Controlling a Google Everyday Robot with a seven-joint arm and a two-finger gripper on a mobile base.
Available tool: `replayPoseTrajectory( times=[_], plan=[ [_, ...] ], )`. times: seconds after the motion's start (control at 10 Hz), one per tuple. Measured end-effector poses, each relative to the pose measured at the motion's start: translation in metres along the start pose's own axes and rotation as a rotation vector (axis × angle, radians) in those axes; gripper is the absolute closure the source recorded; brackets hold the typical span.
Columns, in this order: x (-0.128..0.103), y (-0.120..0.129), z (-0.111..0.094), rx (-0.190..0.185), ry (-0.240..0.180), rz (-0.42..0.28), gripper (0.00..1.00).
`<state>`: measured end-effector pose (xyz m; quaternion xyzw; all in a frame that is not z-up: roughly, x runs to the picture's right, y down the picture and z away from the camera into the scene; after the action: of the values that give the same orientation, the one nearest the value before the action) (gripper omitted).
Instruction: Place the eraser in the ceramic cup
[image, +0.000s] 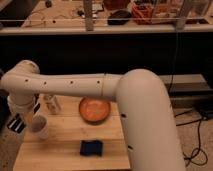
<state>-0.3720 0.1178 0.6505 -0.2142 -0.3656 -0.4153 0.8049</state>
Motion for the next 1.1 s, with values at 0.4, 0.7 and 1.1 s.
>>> replayPoseTrajectory(
  times=[0.4, 0.7, 1.1],
  plan=[
    [-0.0001, -0.0004, -0.0002, -0.001, -0.005, -0.002, 0.93],
    [-0.0008, -0.0011, -0.0004, 0.000, -0.011, -0.004, 0.83],
    [-0.0014, -0.0018, -0.0001, -0.001, -0.016, -0.006, 0.92]
  ],
)
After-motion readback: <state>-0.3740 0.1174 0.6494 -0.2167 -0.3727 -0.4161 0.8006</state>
